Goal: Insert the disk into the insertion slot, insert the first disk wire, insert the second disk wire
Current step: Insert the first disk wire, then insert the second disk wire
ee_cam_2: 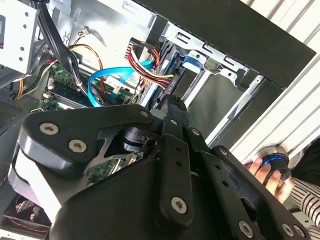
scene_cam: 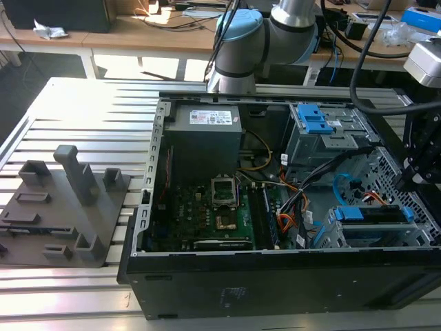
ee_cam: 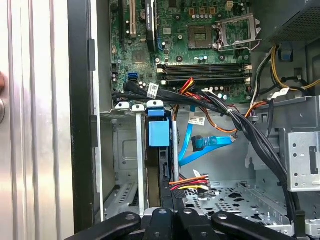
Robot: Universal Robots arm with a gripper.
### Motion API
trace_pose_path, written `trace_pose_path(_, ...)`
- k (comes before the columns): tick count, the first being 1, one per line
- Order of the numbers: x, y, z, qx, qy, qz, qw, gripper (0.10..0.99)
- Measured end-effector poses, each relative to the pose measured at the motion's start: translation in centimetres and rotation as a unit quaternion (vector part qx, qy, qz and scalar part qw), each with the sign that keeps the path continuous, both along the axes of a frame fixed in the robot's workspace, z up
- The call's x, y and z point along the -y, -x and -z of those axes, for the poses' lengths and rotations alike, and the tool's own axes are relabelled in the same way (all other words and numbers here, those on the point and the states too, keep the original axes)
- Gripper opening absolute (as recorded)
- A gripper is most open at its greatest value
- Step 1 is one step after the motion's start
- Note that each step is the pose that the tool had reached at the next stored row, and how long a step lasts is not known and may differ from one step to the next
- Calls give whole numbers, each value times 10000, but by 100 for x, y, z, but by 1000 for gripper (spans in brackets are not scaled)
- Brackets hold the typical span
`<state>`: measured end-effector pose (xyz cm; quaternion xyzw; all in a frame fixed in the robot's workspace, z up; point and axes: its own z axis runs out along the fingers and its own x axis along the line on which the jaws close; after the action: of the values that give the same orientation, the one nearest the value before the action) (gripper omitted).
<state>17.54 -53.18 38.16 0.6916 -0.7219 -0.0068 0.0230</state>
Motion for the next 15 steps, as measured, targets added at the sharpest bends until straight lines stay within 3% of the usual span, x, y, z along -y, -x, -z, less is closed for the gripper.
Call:
trace_pose_path(11, 0, 1, -7, 0, 1, 0, 10000, 106)
trace_pose_path(12, 0, 21, -7, 0, 2, 1, 10000, 106)
trace_pose_path(15, 0, 209, -3, 1, 1, 0, 10000, 106)
